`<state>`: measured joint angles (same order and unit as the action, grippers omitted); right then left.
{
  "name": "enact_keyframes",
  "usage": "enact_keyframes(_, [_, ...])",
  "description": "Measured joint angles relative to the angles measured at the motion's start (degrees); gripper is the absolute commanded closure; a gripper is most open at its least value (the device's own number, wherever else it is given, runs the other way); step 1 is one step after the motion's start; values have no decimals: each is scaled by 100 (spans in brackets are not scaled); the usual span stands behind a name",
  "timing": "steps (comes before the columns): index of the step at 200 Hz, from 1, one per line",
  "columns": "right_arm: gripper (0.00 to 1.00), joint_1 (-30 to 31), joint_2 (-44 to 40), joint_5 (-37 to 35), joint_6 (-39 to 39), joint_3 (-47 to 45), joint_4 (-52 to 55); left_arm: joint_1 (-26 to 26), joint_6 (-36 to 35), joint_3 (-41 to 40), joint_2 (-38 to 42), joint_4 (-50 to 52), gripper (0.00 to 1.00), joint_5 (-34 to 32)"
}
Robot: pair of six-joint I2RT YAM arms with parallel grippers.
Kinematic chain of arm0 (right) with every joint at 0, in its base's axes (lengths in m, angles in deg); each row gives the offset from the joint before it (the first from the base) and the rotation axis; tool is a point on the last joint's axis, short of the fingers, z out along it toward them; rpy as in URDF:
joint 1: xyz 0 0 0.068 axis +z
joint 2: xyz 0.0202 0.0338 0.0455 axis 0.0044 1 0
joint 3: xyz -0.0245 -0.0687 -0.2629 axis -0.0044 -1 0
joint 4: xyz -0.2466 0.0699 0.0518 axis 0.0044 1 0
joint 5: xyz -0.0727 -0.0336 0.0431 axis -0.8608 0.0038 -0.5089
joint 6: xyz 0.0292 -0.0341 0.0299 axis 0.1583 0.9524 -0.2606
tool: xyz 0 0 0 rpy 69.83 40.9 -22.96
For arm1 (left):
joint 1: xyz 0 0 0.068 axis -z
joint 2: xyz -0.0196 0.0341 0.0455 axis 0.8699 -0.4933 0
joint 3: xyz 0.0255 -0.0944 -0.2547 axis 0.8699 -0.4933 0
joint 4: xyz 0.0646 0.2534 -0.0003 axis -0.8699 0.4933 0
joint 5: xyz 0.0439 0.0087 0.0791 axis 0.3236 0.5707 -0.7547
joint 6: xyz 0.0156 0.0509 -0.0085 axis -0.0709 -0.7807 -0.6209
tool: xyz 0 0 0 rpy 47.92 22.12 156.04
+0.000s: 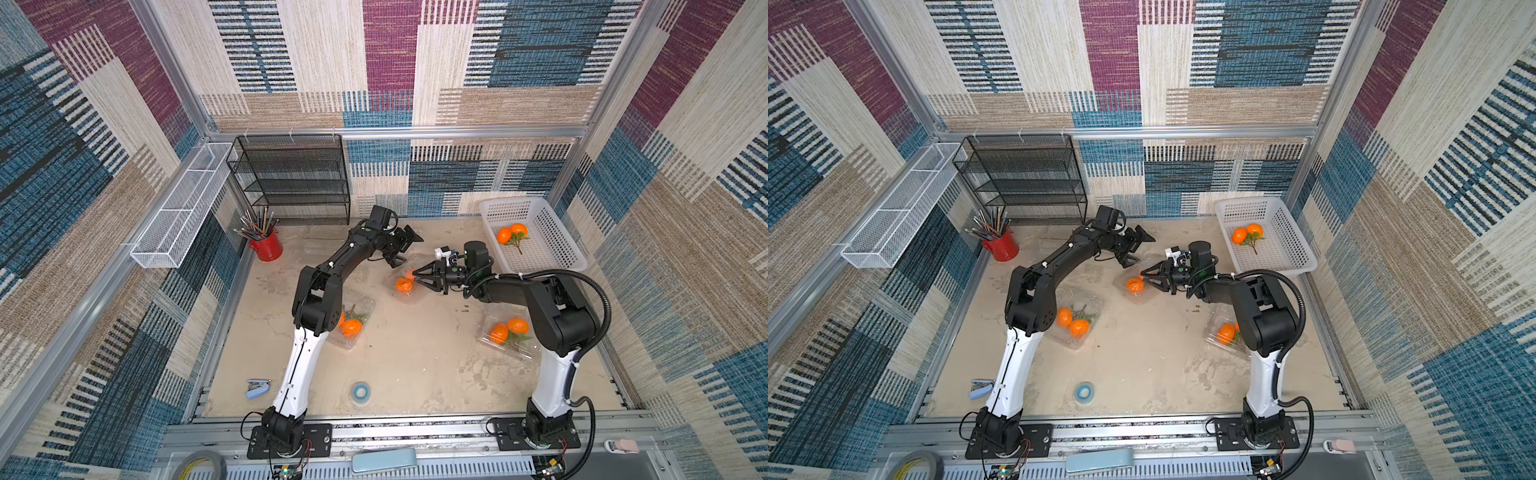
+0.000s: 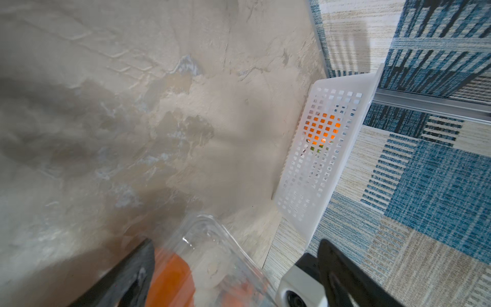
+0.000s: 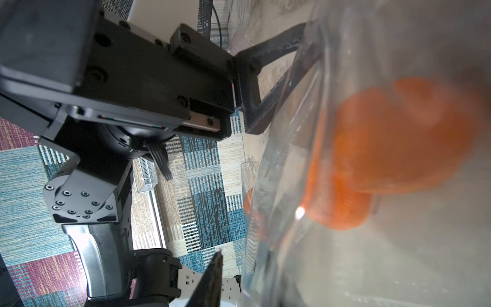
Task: Take oranges out of containers
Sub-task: Open the packing box at the center of the board.
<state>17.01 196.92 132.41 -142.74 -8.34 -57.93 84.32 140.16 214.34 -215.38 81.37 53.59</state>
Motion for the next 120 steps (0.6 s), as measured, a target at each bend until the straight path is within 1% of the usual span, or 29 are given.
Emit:
enact_keyframes(30, [75,11,28,-4,79,-11,319,-170,-109,323,120,551,3,0])
enact_keyframes(43, [76,11,-35,-42,17,-127,280,-260,-221,323,302,929,3,-50])
enact_keyframes(60, [78,11,-173,-120,-221,-380,74,-365,-413,105,664,1222,3,-208])
enact_keyframes(77, [78,-4,-236,-216,-533,-560,-166,-439,-568,-308,1049,1338,3,-326])
enact_keyframes(98, [79,-79,-249,-380,-968,-647,-400,-463,-629,-1102,1556,1241,3,-387])
enact_keyframes(120, [79,-160,-236,-595,-1484,-627,-774,-509,-621,-2131,2074,647,3,-236])
